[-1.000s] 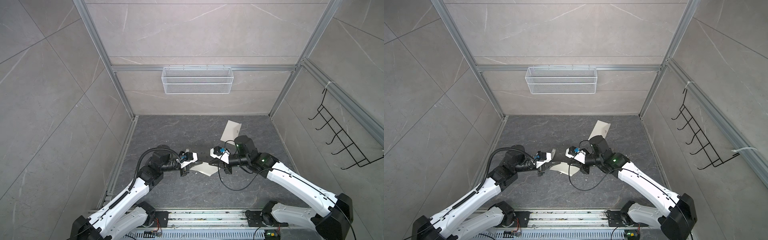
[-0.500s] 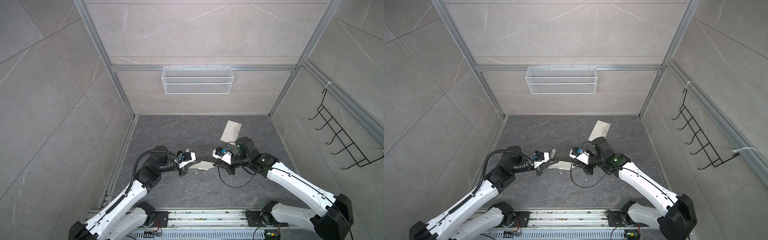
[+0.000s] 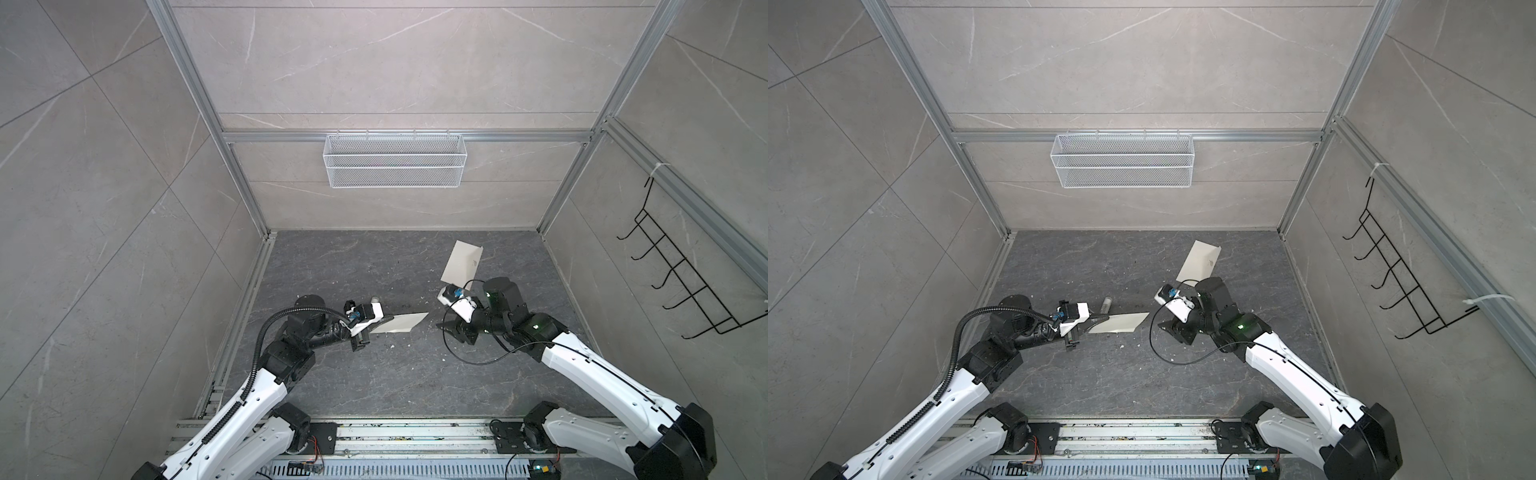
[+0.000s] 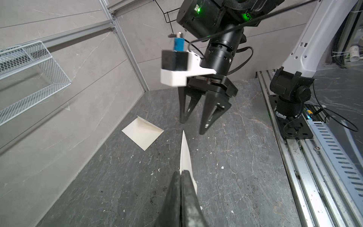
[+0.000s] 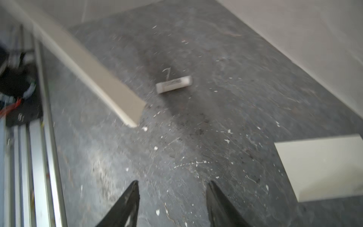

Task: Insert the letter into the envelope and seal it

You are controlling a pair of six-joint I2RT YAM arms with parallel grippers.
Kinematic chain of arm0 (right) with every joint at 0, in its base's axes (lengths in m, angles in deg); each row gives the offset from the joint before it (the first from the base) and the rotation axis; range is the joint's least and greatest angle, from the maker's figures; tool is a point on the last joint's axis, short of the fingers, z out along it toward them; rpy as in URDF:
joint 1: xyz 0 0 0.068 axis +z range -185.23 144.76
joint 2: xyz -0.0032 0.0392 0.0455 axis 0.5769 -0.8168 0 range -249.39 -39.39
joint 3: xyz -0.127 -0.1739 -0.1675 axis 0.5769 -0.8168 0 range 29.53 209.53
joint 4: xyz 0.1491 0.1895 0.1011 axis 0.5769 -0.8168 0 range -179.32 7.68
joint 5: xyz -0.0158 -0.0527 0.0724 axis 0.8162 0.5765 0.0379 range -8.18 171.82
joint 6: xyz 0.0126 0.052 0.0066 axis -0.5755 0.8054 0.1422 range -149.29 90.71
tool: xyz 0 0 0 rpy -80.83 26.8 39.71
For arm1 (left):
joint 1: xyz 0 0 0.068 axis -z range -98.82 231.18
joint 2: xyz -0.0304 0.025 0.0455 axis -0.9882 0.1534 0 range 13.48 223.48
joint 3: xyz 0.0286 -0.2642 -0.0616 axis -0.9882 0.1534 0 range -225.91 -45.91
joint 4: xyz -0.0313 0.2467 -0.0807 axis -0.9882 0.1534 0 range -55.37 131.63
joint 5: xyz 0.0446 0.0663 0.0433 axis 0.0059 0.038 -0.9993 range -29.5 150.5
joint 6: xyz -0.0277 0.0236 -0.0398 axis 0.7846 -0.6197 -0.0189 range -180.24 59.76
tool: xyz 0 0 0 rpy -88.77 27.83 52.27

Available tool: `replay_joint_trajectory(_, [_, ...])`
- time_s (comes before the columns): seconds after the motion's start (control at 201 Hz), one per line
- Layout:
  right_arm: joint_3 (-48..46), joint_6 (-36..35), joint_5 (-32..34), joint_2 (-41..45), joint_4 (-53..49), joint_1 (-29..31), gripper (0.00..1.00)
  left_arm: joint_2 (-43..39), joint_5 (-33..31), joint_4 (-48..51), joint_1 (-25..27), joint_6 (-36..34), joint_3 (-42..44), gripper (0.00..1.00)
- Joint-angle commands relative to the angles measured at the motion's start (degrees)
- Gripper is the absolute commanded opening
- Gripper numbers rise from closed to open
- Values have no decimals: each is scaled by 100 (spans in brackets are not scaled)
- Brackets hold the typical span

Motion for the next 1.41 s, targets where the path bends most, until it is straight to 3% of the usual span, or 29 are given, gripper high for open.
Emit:
replay_joint_trajectory(0.0, [487,1544,2038,-155,344,-21,83,-83,-108,-15,-15,203,-6,0])
replay_joint_trajectory(0.105, [1204,1984,3281,-755,-132,-42,87,-116,-295,-155,-17,408,80,0])
replay_joint_trajectory(0.209, [1829,2299,3731,-1453,-415,-201,91,-183,-647,-396,-15,740,200,0])
replay_joint_trajectory(0.473, [3031,3305,3447,-3117,-473,-1044,97,-318,-1464,-270,-15,1505,194,0])
replay_joint_trajectory(0.702, [4465,3736,3845,-4787,-1331,-1536,97,-466,-1852,-282,-14,1871,307,0])
replay_joint_trajectory(1.041, [5925,3859,4513,-6471,-2083,-1645,83,-495,-1941,-498,-15,2242,380,0])
replay_joint_trajectory(1.404, [6774,3938,4878,-7321,-2716,-1660,61,-467,-1865,-610,-17,2351,381,0])
